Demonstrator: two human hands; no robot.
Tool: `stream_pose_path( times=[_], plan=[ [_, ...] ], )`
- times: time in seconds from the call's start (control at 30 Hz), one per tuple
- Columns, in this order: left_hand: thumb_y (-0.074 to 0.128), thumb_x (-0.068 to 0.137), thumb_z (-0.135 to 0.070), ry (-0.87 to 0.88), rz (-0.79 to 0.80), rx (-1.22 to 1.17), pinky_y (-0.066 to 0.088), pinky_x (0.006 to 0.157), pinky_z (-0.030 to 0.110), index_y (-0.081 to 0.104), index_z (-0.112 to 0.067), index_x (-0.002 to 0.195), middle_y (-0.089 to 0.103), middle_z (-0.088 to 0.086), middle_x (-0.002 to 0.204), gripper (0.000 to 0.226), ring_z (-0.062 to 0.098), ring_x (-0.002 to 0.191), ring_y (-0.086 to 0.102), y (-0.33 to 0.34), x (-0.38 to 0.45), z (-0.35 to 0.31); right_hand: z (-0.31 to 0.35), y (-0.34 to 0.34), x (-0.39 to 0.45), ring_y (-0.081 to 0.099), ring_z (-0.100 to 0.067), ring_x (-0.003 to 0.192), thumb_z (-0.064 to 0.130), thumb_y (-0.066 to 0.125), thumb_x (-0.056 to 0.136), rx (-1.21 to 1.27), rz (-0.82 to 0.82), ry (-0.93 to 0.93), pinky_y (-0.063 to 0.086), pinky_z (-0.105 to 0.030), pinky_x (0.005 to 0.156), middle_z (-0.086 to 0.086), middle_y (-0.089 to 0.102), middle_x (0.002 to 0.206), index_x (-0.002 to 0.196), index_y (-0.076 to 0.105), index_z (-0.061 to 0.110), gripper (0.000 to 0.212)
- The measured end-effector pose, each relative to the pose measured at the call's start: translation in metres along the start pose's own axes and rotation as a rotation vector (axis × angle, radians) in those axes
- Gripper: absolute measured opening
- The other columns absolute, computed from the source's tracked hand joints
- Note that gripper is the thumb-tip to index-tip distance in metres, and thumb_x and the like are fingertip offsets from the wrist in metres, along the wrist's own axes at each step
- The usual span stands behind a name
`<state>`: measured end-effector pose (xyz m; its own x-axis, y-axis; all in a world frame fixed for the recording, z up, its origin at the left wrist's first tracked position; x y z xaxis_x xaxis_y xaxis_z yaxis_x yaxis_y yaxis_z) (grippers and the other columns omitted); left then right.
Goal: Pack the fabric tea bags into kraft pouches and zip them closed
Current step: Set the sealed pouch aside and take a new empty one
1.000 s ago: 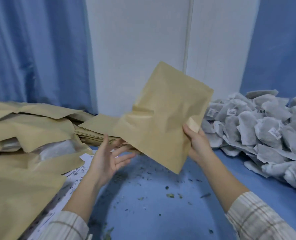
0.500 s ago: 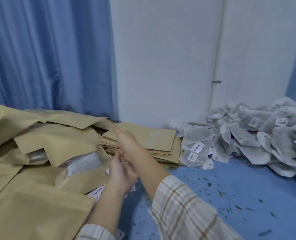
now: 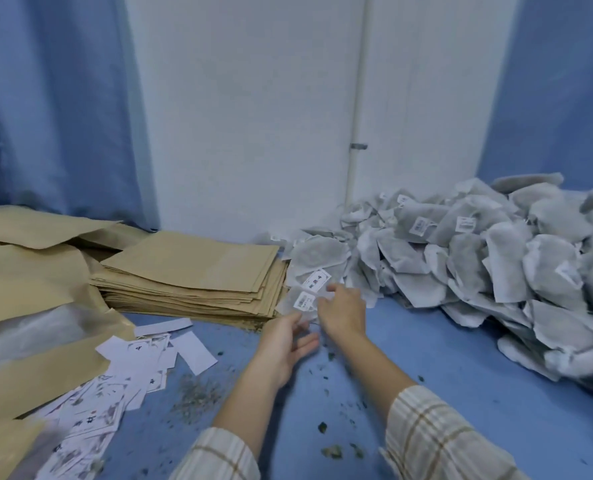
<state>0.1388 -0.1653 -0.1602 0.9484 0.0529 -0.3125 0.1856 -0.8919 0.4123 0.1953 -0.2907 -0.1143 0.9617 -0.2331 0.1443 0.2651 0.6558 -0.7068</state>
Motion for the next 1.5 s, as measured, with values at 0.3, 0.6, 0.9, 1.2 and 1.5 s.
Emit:
stream_pose_path(
  times=[0.3, 0.6, 0.9, 1.2, 1.5],
  plan=[
    [0.048, 0.095, -0.008, -0.034, -0.032, -0.068, 0.05, 0.073, 0.034, 0.045, 0.001, 0.108, 0.052, 0.023, 0.114, 0.015, 0.029, 0.078, 0.062, 0.014, 0.022, 0.026, -0.045, 0.013, 0.015, 0.054, -0.024, 0.107, 0.026, 0.053, 0.09, 0.099, 0.047, 0.013, 0.041, -0.029, 0.083, -0.009, 0.059, 0.118, 0.13, 0.046, 0.018, 0.041],
    [0.059, 0.091, -0.022, 0.037, -0.048, 0.11, 0.057, 0.066, 0.033, 0.056, -0.009, 0.103, 0.063, 0.019, 0.101, 0.018, 0.03, 0.075, 0.066, 0.008, 0.009, 0.008, -0.029, -0.001, 0.003, 0.06, -0.014, 0.087, 0.013, 0.057, 0.083, 0.605, 0.083, 0.02, 0.046, -0.016, 0.066, -0.008, 0.062, 0.111, 0.109, 0.054, 0.02, 0.027],
    [0.048, 0.09, 0.002, 0.081, -0.262, 0.196, 0.055, 0.053, 0.029, 0.06, 0.0, 0.08, 0.064, 0.016, 0.07, 0.016, 0.025, 0.058, 0.059, -0.06, 0.022, -0.025, 0.099, 0.074, -0.016, 0.017, -0.017, 0.14, 0.02, 0.042, 0.093, -0.229, 0.148, -0.633, 0.018, -0.034, 0.115, 0.001, 0.019, 0.155, 0.145, 0.03, 0.023, 0.053],
    [0.043, 0.095, -0.004, 0.114, -0.254, -0.005, 0.057, 0.054, 0.026, 0.058, 0.0, 0.081, 0.063, 0.018, 0.08, 0.021, 0.028, 0.072, 0.062, -0.09, 0.028, -0.029, 0.129, 0.089, -0.035, 0.058, -0.022, 0.094, 0.034, 0.069, 0.076, -0.502, -0.019, -0.935, 0.044, -0.029, 0.081, -0.003, 0.067, 0.089, 0.095, 0.07, 0.018, 0.025],
    [0.048, 0.092, -0.011, 0.098, -0.259, -0.005, 0.054, 0.064, 0.034, 0.058, -0.001, 0.086, 0.061, 0.016, 0.085, 0.016, 0.028, 0.074, 0.058, -0.076, 0.01, -0.027, 0.116, 0.092, -0.043, 0.014, -0.023, 0.141, 0.014, 0.049, 0.087, -0.45, 0.17, -0.874, 0.013, -0.038, 0.116, -0.01, 0.02, 0.153, 0.148, 0.015, 0.011, 0.07]
  ],
)
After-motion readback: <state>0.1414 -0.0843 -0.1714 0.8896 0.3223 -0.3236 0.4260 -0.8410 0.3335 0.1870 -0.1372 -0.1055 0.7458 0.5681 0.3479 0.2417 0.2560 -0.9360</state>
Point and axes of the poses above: each hand's wrist, its own x-axis towards the middle knuckle, its own y-axis out of the palm, z = x × y, the point moved 10 cm from there along x, towards the middle knuckle
